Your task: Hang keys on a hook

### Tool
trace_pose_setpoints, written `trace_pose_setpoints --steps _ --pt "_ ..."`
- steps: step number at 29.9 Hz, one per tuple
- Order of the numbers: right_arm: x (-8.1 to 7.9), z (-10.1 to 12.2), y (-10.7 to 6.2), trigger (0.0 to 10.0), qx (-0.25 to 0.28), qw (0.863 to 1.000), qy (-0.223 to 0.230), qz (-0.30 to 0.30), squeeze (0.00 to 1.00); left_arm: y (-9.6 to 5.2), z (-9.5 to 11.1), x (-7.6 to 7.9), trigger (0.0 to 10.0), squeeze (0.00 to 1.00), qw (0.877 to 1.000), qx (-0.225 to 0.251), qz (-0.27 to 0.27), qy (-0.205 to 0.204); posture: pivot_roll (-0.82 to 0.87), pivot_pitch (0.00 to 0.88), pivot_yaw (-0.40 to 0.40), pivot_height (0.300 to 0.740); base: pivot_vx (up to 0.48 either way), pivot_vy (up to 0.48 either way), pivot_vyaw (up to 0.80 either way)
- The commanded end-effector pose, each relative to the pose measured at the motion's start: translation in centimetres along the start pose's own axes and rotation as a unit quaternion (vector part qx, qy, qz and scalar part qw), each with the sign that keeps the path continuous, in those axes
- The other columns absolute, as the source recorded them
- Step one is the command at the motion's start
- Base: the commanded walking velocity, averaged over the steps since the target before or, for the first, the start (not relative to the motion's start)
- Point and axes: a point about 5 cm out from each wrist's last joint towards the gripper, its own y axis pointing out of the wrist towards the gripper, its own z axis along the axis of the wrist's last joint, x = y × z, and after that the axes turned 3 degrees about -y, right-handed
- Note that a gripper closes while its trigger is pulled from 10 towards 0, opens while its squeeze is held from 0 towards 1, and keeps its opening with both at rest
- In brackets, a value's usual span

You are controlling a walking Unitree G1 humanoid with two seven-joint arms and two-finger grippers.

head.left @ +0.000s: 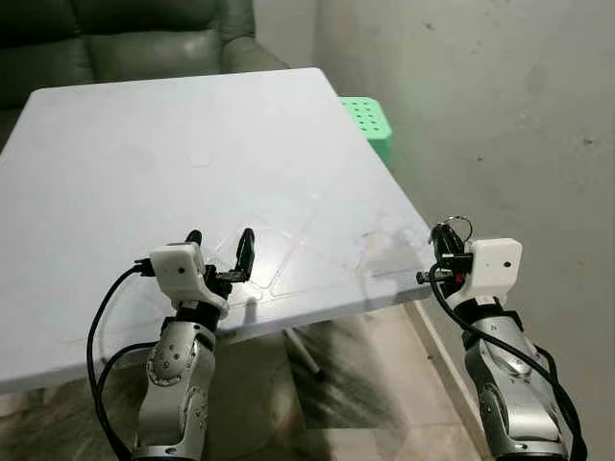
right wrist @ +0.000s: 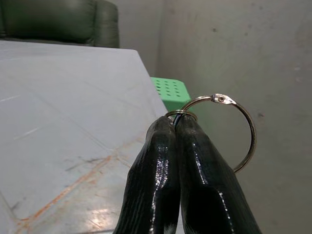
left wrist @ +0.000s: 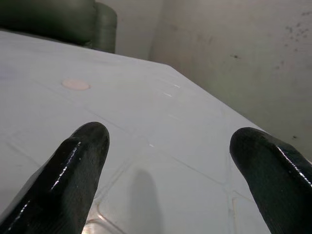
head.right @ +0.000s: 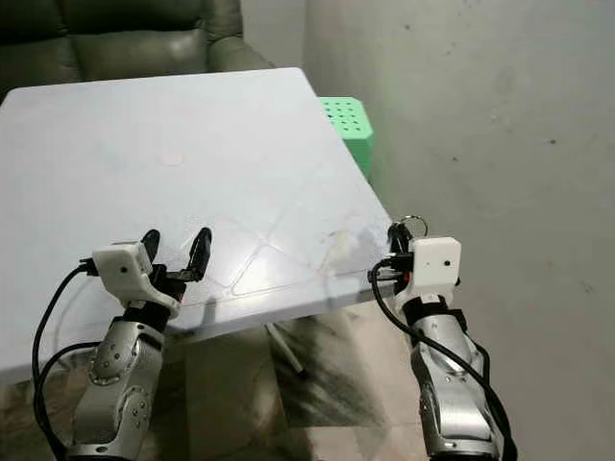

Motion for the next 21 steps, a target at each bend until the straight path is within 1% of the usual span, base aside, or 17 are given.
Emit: trace_pose_setpoints --steps 1,12,21 --pt "0.21 0.25 0.17 10.0 0.000 1.000 -0.003 0.000 0.00 0.06 -0.14 0.00 10.0 0.00 1.000 -0.002 0.004 -0.001 -0.01 0.061 -0.071 0.740 0.000 0.000 -0.79" --pt "0.31 0.22 0.15 10.0 -0.003 1.000 -0.006 -0.004 0.00 0.28 0.00 -0.14 10.0 0.00 1.000 0.000 0.007 0.007 -0.02 0.073 -0.065 0.740 0.000 0.000 -0.79" --pt "0.31 0.27 0.09 10.0 -0.004 1.000 -0.006 -0.005 0.00 0.35 -0.09 -0.04 10.0 0.00 1.000 -0.002 0.009 0.000 -0.02 0.079 -0.067 0.740 0.000 0.000 -0.79"
